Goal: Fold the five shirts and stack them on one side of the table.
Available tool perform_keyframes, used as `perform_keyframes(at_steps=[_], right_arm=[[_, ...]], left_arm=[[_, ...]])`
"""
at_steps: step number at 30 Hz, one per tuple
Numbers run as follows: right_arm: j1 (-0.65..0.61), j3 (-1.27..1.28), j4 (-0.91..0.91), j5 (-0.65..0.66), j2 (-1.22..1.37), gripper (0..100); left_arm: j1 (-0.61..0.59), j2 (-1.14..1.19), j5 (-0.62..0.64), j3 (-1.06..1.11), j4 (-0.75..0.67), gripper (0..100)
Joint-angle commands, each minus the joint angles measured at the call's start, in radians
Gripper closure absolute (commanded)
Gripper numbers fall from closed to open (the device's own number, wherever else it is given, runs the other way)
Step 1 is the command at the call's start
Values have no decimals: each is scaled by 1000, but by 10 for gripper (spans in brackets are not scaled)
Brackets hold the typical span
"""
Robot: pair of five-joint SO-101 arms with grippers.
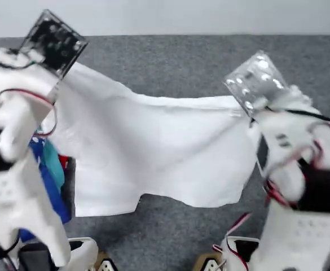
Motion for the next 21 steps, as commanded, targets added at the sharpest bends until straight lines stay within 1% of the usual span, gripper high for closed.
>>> perform_keyframes(at_steps=[1,6,9,15,18,21], right_arm=[[-22,166,-223,2,16,989],[-22,342,-519,6,74,989],[-19,381,-654,6,140,989],[-22,382,-918,6,332,989],[-22,382,-1033,8,435,989],[-22,370,-1136,8,526,989]], left_arm=[[-3,-2,-9,182,-201,995],[-3,0,-9,406,-502,995],[-3,29,-9,484,-638,995],[-3,230,-9,455,-760,995],[-2,354,-8,375,-787,995],[-2,493,-8,249,-798,995]])
